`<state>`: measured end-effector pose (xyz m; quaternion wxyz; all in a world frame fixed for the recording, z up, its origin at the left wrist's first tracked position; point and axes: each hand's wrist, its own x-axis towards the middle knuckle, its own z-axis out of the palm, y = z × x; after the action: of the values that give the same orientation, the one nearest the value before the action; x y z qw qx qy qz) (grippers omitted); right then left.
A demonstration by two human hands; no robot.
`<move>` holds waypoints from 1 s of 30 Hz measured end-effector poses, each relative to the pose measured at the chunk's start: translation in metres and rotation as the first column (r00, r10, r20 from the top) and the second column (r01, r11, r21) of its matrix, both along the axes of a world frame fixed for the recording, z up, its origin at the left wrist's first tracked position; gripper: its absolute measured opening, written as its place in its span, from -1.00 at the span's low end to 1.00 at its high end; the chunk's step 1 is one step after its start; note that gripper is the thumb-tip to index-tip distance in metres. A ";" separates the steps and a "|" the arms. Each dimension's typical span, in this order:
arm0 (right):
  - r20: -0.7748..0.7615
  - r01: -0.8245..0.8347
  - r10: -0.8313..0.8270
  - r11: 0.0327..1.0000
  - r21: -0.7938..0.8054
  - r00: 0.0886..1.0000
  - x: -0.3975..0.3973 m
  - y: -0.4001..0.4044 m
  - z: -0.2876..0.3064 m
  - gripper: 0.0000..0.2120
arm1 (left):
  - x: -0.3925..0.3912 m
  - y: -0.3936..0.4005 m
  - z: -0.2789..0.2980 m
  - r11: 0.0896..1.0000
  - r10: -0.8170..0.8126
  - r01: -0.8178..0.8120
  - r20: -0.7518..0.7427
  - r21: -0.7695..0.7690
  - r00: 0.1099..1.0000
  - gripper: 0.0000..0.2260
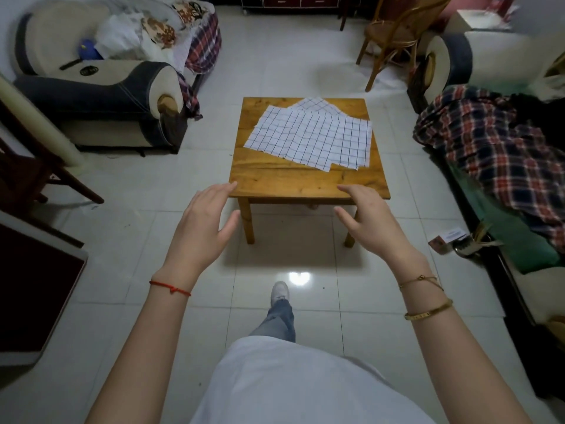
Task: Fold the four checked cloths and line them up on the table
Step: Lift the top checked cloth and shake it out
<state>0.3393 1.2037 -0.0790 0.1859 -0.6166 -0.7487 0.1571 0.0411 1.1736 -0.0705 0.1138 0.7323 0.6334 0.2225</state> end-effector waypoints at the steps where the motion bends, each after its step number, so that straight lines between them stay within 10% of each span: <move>1: -0.003 0.000 0.000 1.000 -0.002 1.000 -0.003 0.023 0.001 -0.54 | -0.002 0.025 0.001 1.000 -0.001 0.001 0.000 0.005 1.000 -0.56; 30: -0.027 0.059 -0.064 0.986 -0.156 0.998 0.015 0.358 -0.039 -0.57 | 0.020 0.386 -0.020 0.994 -0.083 0.081 -0.016 -0.076 0.996 -0.59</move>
<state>0.3540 1.5618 -0.1179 0.1543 -0.6495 -0.7116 0.2188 0.0614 1.5592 -0.0908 0.1443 0.7550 0.6118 0.1869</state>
